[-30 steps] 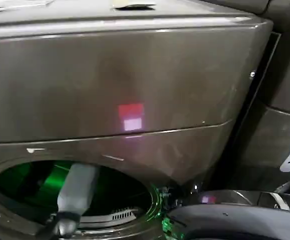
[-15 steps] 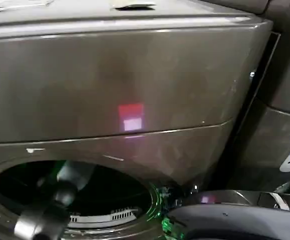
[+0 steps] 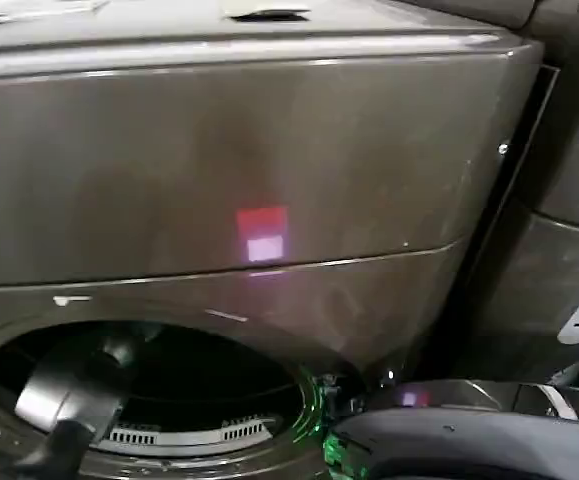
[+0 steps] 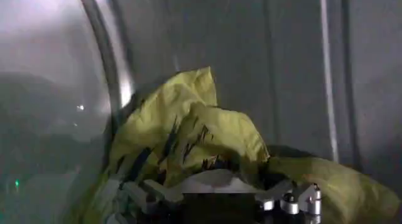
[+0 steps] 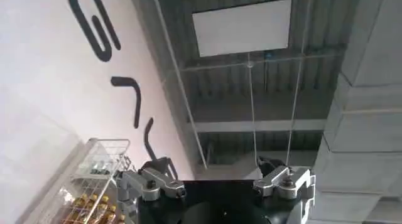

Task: Grasp the clothes from the dryer.

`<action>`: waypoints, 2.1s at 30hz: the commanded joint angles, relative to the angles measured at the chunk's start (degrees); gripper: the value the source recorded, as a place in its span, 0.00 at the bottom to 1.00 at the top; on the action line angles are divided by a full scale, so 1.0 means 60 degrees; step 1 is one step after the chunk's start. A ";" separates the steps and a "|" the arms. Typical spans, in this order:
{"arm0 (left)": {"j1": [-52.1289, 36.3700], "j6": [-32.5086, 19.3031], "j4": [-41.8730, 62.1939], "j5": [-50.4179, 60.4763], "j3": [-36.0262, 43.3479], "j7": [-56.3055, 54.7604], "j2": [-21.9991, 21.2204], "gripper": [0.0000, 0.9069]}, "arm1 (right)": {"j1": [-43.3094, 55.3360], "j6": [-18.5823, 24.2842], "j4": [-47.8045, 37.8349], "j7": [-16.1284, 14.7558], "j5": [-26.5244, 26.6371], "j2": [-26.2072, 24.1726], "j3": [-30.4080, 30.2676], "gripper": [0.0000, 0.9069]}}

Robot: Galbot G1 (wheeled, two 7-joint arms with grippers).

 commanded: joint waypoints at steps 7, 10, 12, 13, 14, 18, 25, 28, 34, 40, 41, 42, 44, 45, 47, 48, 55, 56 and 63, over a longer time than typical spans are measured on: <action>-0.0131 -0.0088 0.0302 0.0323 0.0147 0.0254 -0.0022 0.00 | 0.0018 0.0015 0.0061 0.0002 0.0010 0.0084 -0.0004 1.00; -0.0128 -0.0100 0.0218 0.0039 0.0061 0.0054 -0.0027 0.00 | 0.0043 0.0019 0.0057 -0.0001 0.0004 0.0098 -0.0032 1.00; -0.0025 -0.0055 0.0087 -0.0360 -0.0150 -0.0145 -0.0046 0.00 | 0.0055 0.0020 0.0056 0.0001 0.0002 0.0100 -0.0037 1.00; 0.0071 -0.0021 -0.0076 -0.0550 -0.0277 -0.0289 -0.0035 0.00 | 0.0077 0.0021 0.0061 0.0001 -0.0003 0.0109 -0.0066 1.00; 0.0240 0.0032 -0.0390 -0.0878 -0.0499 -0.0469 -0.0019 0.00 | 0.0111 0.0022 0.0070 0.0006 -0.0010 0.0112 -0.0102 1.00; 0.0968 0.0255 -0.1513 -0.2073 -0.1567 -0.1587 0.0093 0.00 | 0.0255 0.0029 0.0105 0.0015 -0.0067 0.0136 -0.0276 1.00; 0.3088 0.1481 -0.4566 -0.4871 -0.2491 -0.3802 0.0138 0.00 | 0.0449 0.0022 0.0219 0.0053 -0.0092 0.0109 -0.0507 1.00; 0.3669 0.1684 -0.5619 -0.5838 -0.3077 -0.5085 -0.0096 0.00 | 0.0512 0.0010 0.0278 0.0059 -0.0043 0.0081 -0.0573 1.00; 0.5081 0.1040 -0.7439 -0.7320 -0.3889 -0.7755 -0.0310 0.00 | 0.0686 -0.0055 0.0247 0.0364 -0.0391 0.0051 -0.0742 1.00; 0.6252 0.0060 -0.8937 -0.7947 -0.4438 -0.9943 -0.0486 0.00 | 0.0819 0.0238 0.0307 0.0191 -0.0588 0.0020 -0.0863 1.00; 0.6427 -0.0292 -0.9185 -0.7880 -0.4542 -1.0169 -0.0532 0.00 | 0.0810 0.0298 0.0291 0.0160 -0.0579 0.0005 -0.0848 1.00; 0.6535 -0.0495 -0.9297 -0.7857 -0.4589 -1.0332 -0.0544 0.00 | 0.0789 0.0371 0.0254 0.0165 -0.0591 -0.0002 -0.0838 1.00; 0.6772 -0.0773 -0.9555 -0.7796 -0.4637 -1.0658 -0.0591 0.00 | 0.0773 0.0313 0.0215 0.0128 -0.0808 -0.0008 -0.0769 1.00; 0.6860 -0.0869 -0.9621 -0.7673 -0.4651 -1.0767 -0.0618 0.00 | 0.0761 0.0297 0.0216 0.0129 -0.0825 -0.0002 -0.0750 1.00; 0.6988 -0.0880 -0.9840 -0.7637 -0.4644 -1.1040 -0.0677 0.00 | 0.0713 0.0408 0.0185 0.0209 -0.0562 -0.0002 -0.0735 1.00; 0.7025 -0.0860 -0.9914 -0.7638 -0.4635 -1.1060 -0.0683 0.00 | 0.0699 0.0445 0.0161 0.0207 -0.0529 0.0001 -0.0739 1.00; 0.7163 0.0182 -1.0192 -0.7708 -0.4619 -1.1241 -0.0527 0.00 | 0.0570 0.0497 0.0101 0.0200 -0.0473 0.0018 -0.0605 1.00; 0.7163 0.0194 -1.0179 -0.7694 -0.4617 -1.1237 -0.0508 0.00 | 0.0568 0.0498 0.0122 0.0203 -0.0473 0.0020 -0.0614 1.00; 0.7130 0.0267 -1.0100 -0.7668 -0.4606 -1.1236 -0.0576 0.00 | 0.0508 0.0440 0.0104 0.0170 -0.0517 0.0078 -0.0455 1.00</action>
